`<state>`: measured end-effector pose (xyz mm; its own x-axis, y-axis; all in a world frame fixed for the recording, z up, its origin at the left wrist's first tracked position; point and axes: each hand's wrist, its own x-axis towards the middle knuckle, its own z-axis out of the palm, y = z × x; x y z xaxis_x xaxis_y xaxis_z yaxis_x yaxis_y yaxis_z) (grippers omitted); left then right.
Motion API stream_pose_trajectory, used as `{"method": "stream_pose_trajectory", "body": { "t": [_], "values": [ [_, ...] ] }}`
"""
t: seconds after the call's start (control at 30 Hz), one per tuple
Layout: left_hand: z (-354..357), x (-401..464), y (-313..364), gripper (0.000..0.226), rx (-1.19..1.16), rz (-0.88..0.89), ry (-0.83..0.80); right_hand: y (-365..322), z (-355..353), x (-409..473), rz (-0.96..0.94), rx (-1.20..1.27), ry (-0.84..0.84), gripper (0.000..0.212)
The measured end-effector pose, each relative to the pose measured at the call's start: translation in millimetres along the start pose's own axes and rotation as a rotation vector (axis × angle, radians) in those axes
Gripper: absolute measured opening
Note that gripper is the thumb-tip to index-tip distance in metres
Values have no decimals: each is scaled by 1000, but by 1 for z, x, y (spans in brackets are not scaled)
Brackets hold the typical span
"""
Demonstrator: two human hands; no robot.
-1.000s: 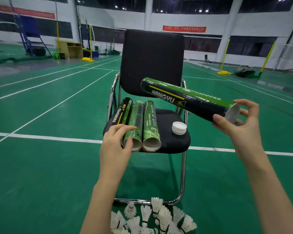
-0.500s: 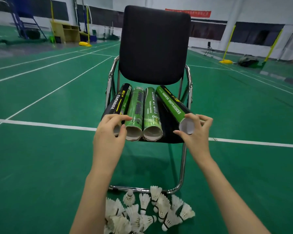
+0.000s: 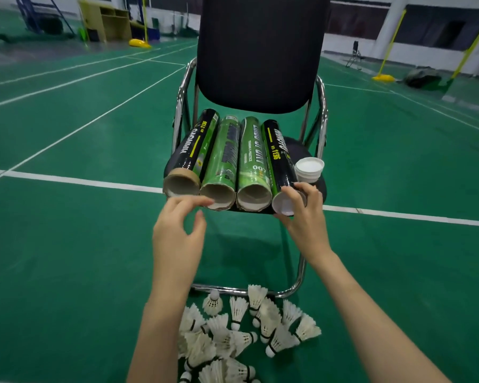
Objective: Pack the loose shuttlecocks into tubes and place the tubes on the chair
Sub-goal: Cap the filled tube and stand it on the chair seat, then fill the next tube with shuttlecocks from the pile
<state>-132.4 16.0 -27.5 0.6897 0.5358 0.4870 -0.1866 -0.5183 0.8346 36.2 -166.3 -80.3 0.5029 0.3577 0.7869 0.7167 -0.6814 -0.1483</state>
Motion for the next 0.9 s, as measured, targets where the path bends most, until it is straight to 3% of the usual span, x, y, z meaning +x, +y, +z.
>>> {"method": "stream_pose_trajectory", "body": {
  "t": [0.17, 0.57, 0.77, 0.9],
  "values": [
    [12, -33, -25, 34, 8, -143, -83, 10, 6, 2, -54, -33, 8, 71],
    [17, -18, -23, 28, 3, -118, -122, -29, 12, 27, -120, -140, -68, 95],
    [11, -18, -9, 32, -18, -93, -154, -31, 21, 26, -180, -254, -78, 96],
    [10, -20, -6, 32, -21, -86, -155, -31, 23, 25, -197, -300, -39, 81]
  ]
}}
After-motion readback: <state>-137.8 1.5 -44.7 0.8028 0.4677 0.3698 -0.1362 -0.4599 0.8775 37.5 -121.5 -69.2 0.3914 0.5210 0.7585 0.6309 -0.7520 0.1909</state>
